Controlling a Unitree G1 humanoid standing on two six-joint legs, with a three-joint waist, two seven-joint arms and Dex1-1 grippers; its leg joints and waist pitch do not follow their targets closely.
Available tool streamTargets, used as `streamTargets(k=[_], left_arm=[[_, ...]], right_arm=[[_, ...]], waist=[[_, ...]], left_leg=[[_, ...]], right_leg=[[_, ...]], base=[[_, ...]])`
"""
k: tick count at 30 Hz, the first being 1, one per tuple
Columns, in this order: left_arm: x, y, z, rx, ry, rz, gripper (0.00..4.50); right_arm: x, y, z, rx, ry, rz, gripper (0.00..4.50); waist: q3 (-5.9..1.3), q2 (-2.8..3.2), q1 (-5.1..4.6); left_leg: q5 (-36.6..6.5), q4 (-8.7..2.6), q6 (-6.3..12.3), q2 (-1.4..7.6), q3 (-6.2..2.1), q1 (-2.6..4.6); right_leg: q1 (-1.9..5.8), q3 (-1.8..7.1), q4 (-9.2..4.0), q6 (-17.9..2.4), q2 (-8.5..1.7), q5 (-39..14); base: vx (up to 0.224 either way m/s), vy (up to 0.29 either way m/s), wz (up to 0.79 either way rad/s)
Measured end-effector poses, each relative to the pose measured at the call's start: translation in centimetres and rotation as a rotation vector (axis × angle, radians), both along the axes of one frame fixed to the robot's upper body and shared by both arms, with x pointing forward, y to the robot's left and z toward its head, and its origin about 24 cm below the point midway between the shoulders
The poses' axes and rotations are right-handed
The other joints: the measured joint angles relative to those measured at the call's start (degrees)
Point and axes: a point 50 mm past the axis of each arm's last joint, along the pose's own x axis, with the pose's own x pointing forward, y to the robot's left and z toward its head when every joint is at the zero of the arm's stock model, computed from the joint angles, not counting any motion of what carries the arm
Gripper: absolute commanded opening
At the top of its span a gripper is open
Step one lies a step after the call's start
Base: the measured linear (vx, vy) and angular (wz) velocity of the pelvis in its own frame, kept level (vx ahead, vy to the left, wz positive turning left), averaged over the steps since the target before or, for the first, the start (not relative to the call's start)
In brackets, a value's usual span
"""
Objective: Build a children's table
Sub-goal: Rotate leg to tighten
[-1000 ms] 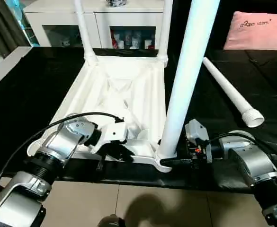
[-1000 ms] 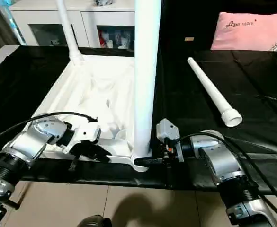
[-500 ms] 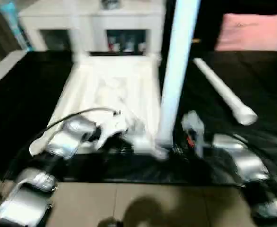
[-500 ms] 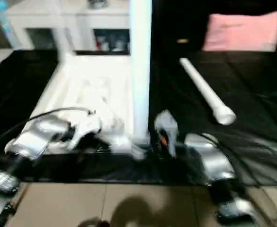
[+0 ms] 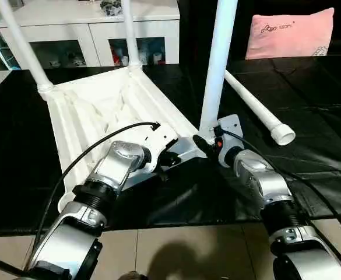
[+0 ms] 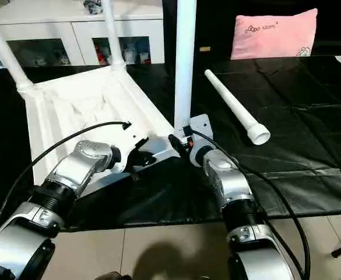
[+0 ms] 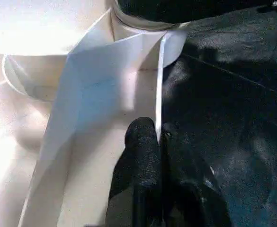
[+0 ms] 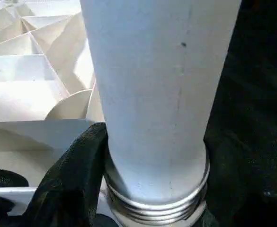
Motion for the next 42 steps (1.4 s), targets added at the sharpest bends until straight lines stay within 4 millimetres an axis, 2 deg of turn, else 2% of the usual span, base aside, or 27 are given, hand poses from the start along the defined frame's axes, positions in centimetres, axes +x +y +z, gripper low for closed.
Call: streamTargets(k=[3,7,10,12,16,18,20,22,27,31,35,39,40,42], left_arm=[[0.0,-0.1,0.0,0.000,-0.004,0.002,0.00],[0.1,0.1,0.1,0.009,-0.012,-0.007,0.00],[0.0,0.6,0.3,0.020,-0.017,-0.050,0.00],[0.0,1.1,0.4,0.026,-0.022,-0.067,0.00],[-0.2,2.2,0.5,0.033,-0.032,-0.136,0.00],[-0.5,2.7,0.6,0.039,-0.030,-0.186,0.00],[-0.8,3.6,0.6,0.051,-0.023,-0.252,0.00],[-1.0,4.2,0.6,0.055,-0.017,-0.283,0.00],[-1.6,5.2,0.8,0.065,0.008,-0.400,0.00],[-2.0,5.9,0.9,0.075,0.027,-0.457,0.00],[-2.4,5.8,1.0,0.090,0.034,-0.529,0.00],[-2.9,5.6,1.1,0.100,0.040,-0.592,0.00],[-3.0,5.5,1.1,0.102,0.041,-0.606,0.00],[-3.2,5.3,1.1,0.102,0.044,-0.627,0.00]], right_arm=[[-0.1,0.0,0.0,0.003,-0.011,-0.001,3.73],[-0.6,-0.8,-0.3,0.019,-0.033,0.035,3.99],[-1.6,-2.1,-0.6,0.013,-0.048,0.128,4.30],[-2.2,-2.8,-0.5,0.014,-0.054,0.188,4.39],[-2.9,-4.1,0.1,0.006,-0.068,0.313,4.46],[-3.1,-4.7,0.6,-0.018,-0.068,0.383,4.46],[-3.7,-5.9,1.2,-0.045,-0.066,0.473,4.46],[-3.8,-6.3,1.8,-0.049,-0.069,0.513,4.46],[-4.8,-6.2,2.9,-0.074,-0.054,0.720,4.46],[-5.4,-5.7,2.7,-0.084,-0.031,0.818,4.46],[-5.5,-5.3,2.5,-0.089,-0.017,0.862,4.46],[-5.4,-4.7,2.2,-0.090,-0.006,0.900,4.46],[-5.5,-4.6,2.0,-0.093,0.001,0.905,4.19],[-5.5,-4.6,1.8,-0.091,0.015,0.914,4.19]], waist=[[0.00,0.00,0.00],[0.00,0.00,0.12],[0.01,0.01,0.20],[0.02,0.02,-0.01],[0.03,0.03,0.27],[0.03,0.03,0.81],[0.03,0.03,1.93],[0.03,0.03,2.43],[0.03,0.02,3.50],[0.03,0.02,3.89],[0.03,0.01,4.63],[0.03,-0.02,4.94],[0.04,-0.04,4.95],[0.07,-0.08,4.94]], left_leg=[[0.00,-0.02,0.00,0.00,0.01,-0.03],[0.00,-0.05,0.01,0.00,0.02,-0.10],[-0.01,-0.19,0.01,0.00,0.02,-0.15],[-0.01,-0.27,0.01,0.03,0.02,-0.20],[-0.01,-0.36,0.02,0.08,0.01,-0.37],[0.00,-0.36,0.03,0.08,0.01,-0.44],[-0.02,-0.34,0.06,0.08,0.01,-0.46],[-0.02,-0.31,0.06,0.08,0.02,-0.46],[-0.02,-0.26,0.06,0.09,0.05,-0.47],[-0.02,-0.23,0.06,0.10,0.05,-0.46],[-0.02,-0.20,0.06,0.10,0.07,-0.46],[-0.02,-0.19,0.06,0.11,0.09,-0.45],[-0.02,-0.19,0.06,0.11,0.09,-0.46],[-0.02,-0.18,0.06,0.11,0.10,-0.47]], right_leg=[[0.00,0.00,-0.12,0.00,0.01,0.00],[-0.01,0.00,-0.25,0.00,0.01,0.00],[-0.01,-0.04,-0.44,0.01,0.02,0.00],[-0.06,-0.06,-0.55,0.07,0.07,0.05],[-0.16,-0.19,-0.65,0.08,0.07,0.05],[-0.17,-0.23,-0.69,0.08,0.06,0.05],[-0.16,-0.24,-0.73,0.08,0.05,0.05],[-0.15,-0.23,-0.71,0.08,0.04,0.05],[-0.14,-0.23,-0.69,0.07,0.01,0.05],[-0.14,-0.23,-0.63,0.07,0.01,0.05],[-0.14,-0.21,-0.61,0.07,0.00,0.05],[-0.14,-0.20,-0.60,0.07,-0.01,0.05],[-0.14,-0.21,-0.59,0.07,-0.01,0.05],[-0.14,-0.19,-0.60,0.07,-0.01,0.05]], base=[[0.000,0.000,0.00],[0.000,0.000,0.00],[0.000,0.000,0.00],[0.000,0.000,0.00],[0.000,0.000,0.00],[0.000,0.000,0.00],[0.000,0.000,0.00],[0.000,0.000,0.00],[0.000,0.000,0.00],[0.000,0.000,0.00],[0.000,0.000,0.00],[0.000,0.000,0.00],[0.000,0.000,0.00],[0.000,0.000,0.00]])
